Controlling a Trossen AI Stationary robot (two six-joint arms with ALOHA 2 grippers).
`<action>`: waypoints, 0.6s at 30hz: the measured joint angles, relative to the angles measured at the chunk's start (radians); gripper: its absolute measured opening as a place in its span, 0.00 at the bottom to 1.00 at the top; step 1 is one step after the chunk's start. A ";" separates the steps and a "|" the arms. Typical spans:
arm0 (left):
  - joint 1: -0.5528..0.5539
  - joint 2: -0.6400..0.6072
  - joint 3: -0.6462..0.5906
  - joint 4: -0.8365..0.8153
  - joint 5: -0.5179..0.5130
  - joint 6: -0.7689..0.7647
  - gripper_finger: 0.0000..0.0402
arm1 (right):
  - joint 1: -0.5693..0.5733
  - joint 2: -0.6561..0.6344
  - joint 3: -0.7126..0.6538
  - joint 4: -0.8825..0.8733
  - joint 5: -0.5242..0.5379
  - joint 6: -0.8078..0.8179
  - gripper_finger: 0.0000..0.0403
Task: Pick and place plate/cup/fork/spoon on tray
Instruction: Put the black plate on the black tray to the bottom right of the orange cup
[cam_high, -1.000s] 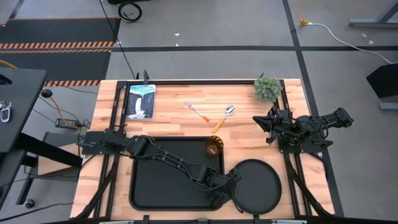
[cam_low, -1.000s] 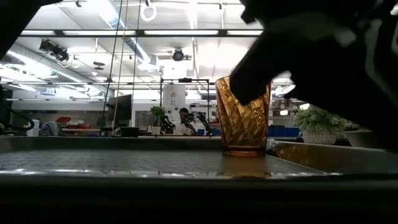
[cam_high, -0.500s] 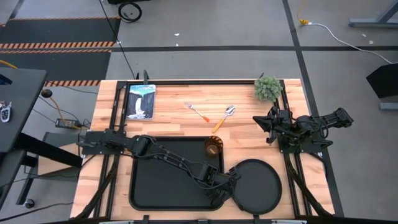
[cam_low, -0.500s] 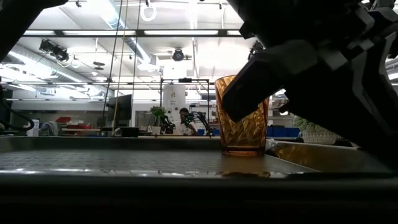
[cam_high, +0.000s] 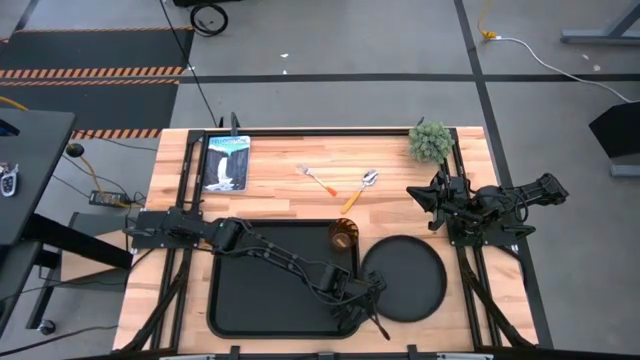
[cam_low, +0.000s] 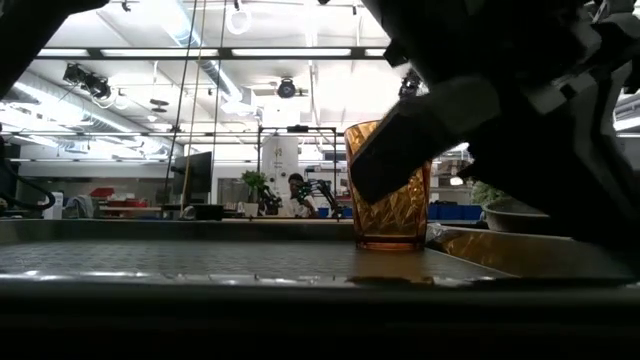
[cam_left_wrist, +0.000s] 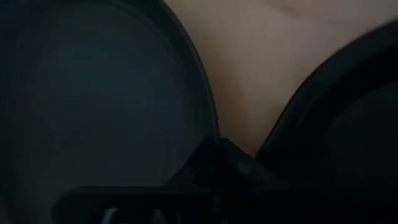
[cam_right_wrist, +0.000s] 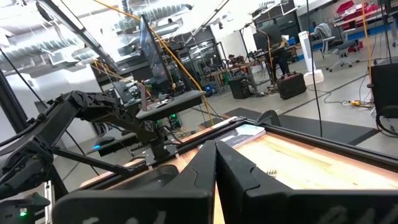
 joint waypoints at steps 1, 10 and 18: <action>0.000 -0.001 0.000 0.004 0.004 -0.007 0.03 | 0.000 0.000 0.000 0.000 0.000 0.000 0.04; -0.005 -0.051 0.000 0.076 -0.002 -0.040 0.03 | 0.000 0.000 0.000 0.000 0.000 0.000 0.04; -0.023 -0.191 0.000 -0.012 0.015 -0.222 0.03 | 0.000 0.000 0.000 0.018 0.000 0.000 0.04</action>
